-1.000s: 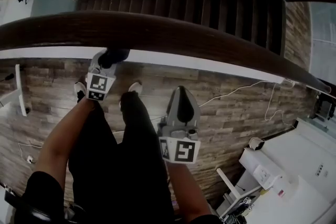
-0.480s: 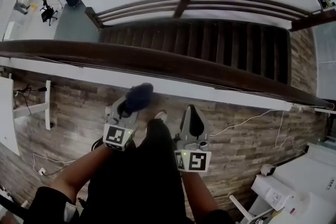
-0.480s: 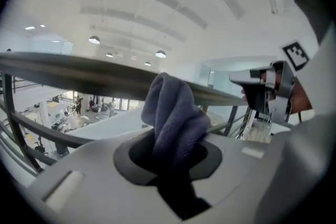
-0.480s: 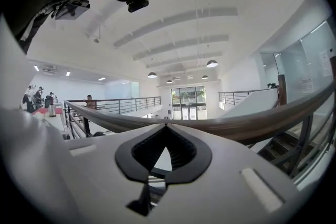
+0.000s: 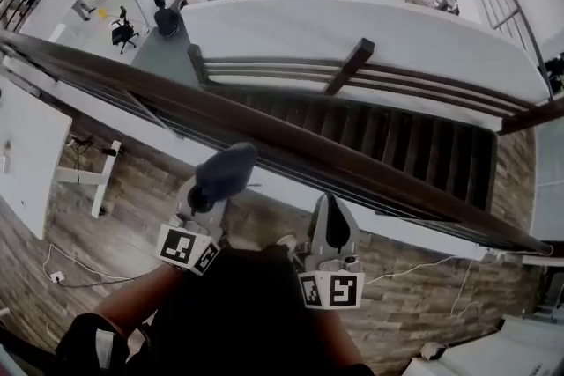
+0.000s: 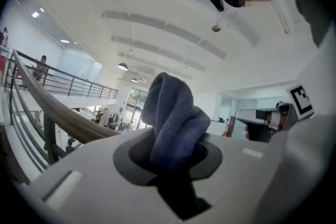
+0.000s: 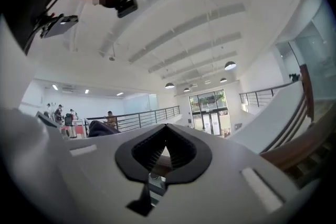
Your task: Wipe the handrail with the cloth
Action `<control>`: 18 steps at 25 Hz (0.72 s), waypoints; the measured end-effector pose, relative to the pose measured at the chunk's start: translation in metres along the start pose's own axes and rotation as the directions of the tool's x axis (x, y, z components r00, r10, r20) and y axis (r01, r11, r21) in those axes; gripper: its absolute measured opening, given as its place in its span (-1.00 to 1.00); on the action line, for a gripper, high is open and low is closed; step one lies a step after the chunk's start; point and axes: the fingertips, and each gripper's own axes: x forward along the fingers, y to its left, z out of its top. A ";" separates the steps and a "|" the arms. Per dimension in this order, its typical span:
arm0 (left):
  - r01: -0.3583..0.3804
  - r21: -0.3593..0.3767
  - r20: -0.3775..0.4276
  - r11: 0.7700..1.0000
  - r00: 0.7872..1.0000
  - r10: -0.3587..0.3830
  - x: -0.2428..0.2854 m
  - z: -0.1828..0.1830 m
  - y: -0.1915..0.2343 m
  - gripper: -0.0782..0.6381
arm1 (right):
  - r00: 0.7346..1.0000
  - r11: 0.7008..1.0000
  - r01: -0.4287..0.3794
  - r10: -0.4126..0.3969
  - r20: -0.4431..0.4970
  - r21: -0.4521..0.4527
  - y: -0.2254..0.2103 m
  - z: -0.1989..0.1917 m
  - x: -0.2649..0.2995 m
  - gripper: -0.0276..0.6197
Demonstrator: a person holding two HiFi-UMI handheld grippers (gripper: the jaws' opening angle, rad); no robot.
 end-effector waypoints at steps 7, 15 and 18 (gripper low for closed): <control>-0.087 -0.088 0.003 0.992 0.996 0.088 -0.002 -0.006 0.026 -0.56 | 0.988 0.988 -0.142 0.137 -0.077 -0.063 0.039 -0.016 0.041 -0.91; -0.080 -0.048 0.024 0.996 0.996 0.081 0.020 -0.009 0.013 -0.56 | 0.982 0.974 -0.183 0.174 -0.076 -0.132 0.044 -0.014 0.053 -0.91; -0.075 -0.022 0.029 0.997 0.997 0.075 0.023 -0.006 0.012 -0.56 | 0.984 0.975 -0.172 0.163 -0.076 -0.138 0.037 -0.013 0.055 -0.91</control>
